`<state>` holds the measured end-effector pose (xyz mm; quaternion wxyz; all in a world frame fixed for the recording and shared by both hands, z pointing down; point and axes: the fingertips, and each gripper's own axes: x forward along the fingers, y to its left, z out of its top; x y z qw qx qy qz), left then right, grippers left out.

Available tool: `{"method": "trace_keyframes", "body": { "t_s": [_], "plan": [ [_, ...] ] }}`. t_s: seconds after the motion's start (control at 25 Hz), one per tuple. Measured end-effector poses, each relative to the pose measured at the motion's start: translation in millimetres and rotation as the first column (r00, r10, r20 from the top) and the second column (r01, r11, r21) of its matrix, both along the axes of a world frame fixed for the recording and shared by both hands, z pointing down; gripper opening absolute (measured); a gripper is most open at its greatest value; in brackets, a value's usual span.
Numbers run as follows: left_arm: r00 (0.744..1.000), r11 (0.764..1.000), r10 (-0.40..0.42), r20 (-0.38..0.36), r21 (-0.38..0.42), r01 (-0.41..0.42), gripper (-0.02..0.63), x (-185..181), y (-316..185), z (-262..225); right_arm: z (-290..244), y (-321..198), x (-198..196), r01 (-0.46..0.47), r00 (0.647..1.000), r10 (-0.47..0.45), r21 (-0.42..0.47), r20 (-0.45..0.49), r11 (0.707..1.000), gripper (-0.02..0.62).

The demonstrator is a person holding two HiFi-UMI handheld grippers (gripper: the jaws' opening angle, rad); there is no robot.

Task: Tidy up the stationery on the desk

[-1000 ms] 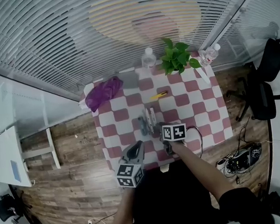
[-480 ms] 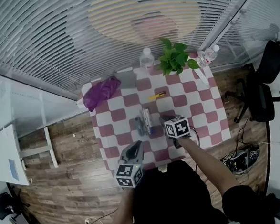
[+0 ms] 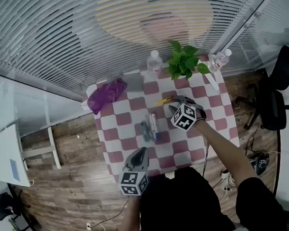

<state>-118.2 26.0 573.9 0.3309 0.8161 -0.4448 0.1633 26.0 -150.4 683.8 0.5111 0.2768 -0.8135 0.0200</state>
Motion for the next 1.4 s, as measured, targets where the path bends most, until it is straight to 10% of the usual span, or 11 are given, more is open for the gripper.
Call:
{"method": "trace_keyframes", "body": {
  "t_s": [0.32, 0.72, 1.16, 1.4],
  "plan": [
    [0.999, 0.999, -0.051, 0.013, -0.015, 0.051, 0.043, 1, -4, 0, 35, -25, -2, 0.246, 0.955, -0.251, -0.050, -0.157, 0.968, 0.155],
    [0.996, 0.996, -0.083, 0.028, -0.021, 0.084, 0.043, 13, -1, -2, 44, -12, -13, 0.354, 0.925, -0.371, -0.170, -0.078, 0.920, 0.077],
    [0.999, 0.999, -0.052, 0.017, 0.005, 0.051, 0.043, 15, 3, -9, 9, 16, -25, 0.012, 0.995, 0.003, -0.148, 0.103, 0.989, 0.077],
    [1.000, 1.000, -0.005, 0.001, 0.026, 0.005, 0.043, 13, 0, -13, 1, 63, -33, -0.272, 0.886, 0.365, -0.316, 0.287, 0.909, 0.077]
  ]
}}
